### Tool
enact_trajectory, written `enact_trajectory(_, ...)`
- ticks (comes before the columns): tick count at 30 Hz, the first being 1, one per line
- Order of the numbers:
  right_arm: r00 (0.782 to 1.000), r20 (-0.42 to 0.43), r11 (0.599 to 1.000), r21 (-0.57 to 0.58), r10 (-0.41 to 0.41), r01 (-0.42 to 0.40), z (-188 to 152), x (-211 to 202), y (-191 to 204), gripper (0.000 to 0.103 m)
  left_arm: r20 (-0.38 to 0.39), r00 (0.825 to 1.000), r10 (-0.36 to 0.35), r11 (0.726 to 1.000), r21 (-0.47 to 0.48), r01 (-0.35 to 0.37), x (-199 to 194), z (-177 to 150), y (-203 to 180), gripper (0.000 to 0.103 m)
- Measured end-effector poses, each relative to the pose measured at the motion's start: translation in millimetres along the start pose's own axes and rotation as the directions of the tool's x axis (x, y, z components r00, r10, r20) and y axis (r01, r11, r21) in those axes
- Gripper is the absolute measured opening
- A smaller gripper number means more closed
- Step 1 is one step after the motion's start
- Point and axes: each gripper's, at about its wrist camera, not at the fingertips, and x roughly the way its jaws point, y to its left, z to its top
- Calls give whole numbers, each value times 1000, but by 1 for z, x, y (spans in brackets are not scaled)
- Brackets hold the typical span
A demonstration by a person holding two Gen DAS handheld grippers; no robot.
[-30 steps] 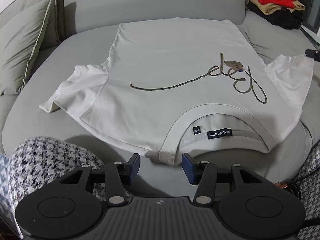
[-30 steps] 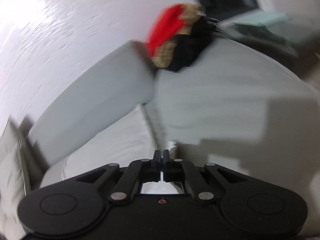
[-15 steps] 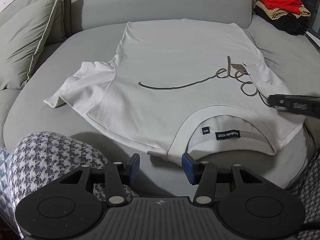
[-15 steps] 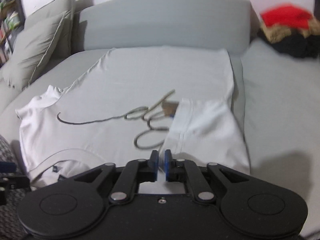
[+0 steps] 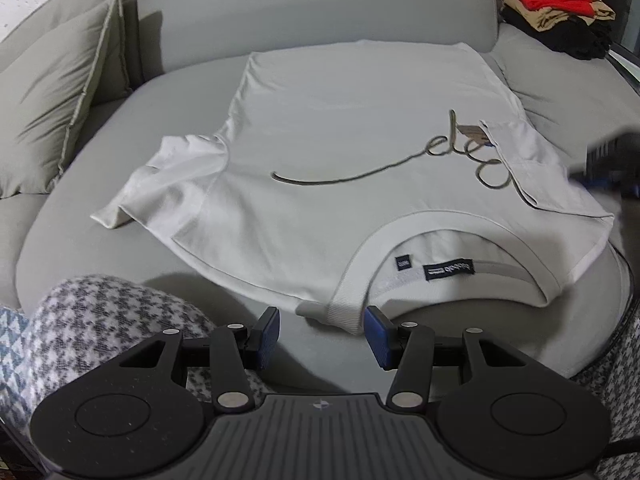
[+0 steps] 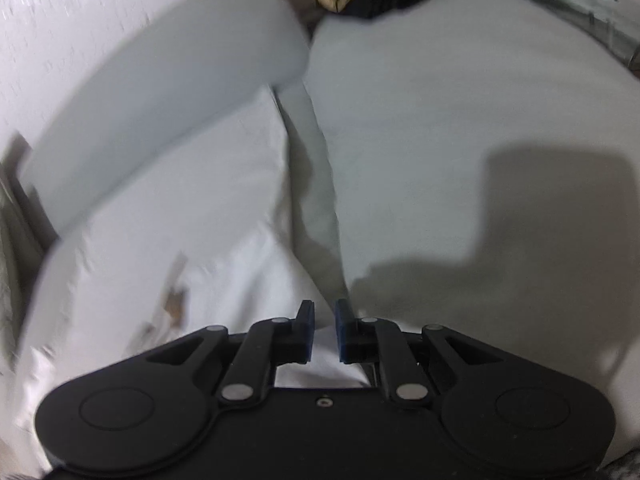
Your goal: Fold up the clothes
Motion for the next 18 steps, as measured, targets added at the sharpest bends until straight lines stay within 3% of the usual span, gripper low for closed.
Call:
enact_trajectory(6, 986, -50, 982, -113, -159, 152, -48, -36, -6, 12, -16, 1000, -11, 999, -43, 10, 8, 3, 8, 49)
enact_trajectory(8, 982, -70, 977, -142, -173, 162, -60, -49, -9, 12, -20, 1000, -15, 999, -40, 14, 9, 4, 7, 49)
enact_trajectory(12, 992, 15, 984, -126, -127, 128, -54, -77, 0, 13, -12, 1000, -13, 999, -30, 12, 7, 4, 4, 49)
enact_trajectory(14, 998, 49, 990, -132, -44, 50, -44, -80, 13, 16, -7, 1000, -4, 1000, -29, 4, 5, 4, 4, 49)
enact_trajectory(18, 998, 44, 985, -169, 39, -31, -28, -55, 44, 18, 2, 1000, 10, 999, -41, -10, 0, 5, 7, 49)
